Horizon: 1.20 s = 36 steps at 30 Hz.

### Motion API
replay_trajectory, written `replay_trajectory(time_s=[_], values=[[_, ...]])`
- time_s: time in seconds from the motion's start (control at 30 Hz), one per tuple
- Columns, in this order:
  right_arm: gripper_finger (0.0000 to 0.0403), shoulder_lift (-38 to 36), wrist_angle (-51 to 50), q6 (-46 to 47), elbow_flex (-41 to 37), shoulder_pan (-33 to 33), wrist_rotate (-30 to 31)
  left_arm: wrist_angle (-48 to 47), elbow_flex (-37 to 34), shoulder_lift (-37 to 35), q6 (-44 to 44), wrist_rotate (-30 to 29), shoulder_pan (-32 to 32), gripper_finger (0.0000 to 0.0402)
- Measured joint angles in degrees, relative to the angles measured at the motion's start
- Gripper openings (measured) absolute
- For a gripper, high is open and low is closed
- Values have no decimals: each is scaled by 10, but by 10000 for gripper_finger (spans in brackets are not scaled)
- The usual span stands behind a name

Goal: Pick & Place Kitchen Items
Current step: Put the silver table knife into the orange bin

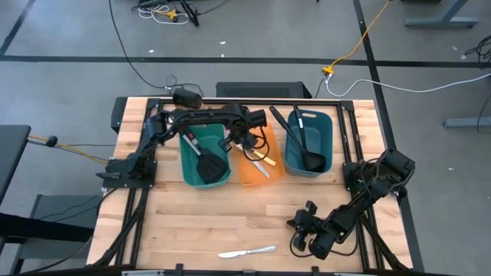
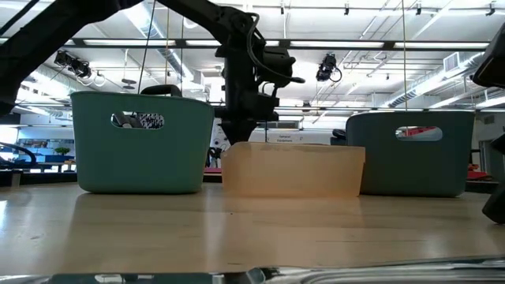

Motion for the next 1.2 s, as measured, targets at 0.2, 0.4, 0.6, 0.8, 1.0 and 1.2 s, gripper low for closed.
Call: replay_trajectory(time_s=[0.2,0.4,0.6,0.8,1.0,1.2], values=[[11,0,3,-4,0,0,-1,-15,2,-2,-16,-10,4,15],[11,0,-1,-8,0,-1,0,-116,54,-55,-120,-35,-18,16],[11,0,-5,-26,0,-3,6,-120,84,-214,-239,-11,-54,5],[11,0,-5,-41,0,-5,13,-126,80,-368,-411,88,-86,4],[11,0,4,-53,0,-5,9,-91,-51,-488,-516,82,-212,3],[11,0,14,-66,0,-6,-5,78,-264,-564,-655,25,-362,2]])
